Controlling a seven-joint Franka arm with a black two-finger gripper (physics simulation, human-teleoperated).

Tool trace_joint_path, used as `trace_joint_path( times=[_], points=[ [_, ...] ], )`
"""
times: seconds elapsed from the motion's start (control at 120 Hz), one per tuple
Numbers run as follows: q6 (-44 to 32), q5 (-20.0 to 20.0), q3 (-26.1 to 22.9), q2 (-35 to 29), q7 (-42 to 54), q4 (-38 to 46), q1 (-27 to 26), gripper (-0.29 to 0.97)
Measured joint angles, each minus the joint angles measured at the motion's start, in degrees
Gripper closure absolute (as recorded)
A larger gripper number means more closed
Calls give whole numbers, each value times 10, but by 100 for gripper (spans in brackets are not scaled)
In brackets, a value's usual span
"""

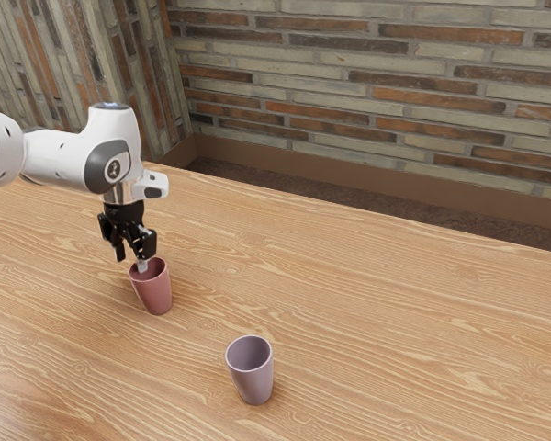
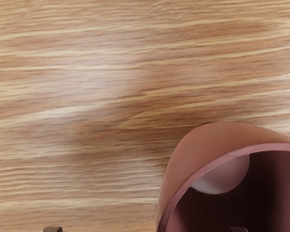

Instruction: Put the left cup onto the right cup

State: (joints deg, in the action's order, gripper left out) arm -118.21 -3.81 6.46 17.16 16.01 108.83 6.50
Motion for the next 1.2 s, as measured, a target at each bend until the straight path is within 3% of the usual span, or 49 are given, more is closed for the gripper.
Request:
trace_joint_path(
  times=[0.825,1.2],
  points=[
    [0,-3,-7,8,-6,0,-2,56],
    [-1,-5,-7,8,-7,0,-1,61]
  ],
)
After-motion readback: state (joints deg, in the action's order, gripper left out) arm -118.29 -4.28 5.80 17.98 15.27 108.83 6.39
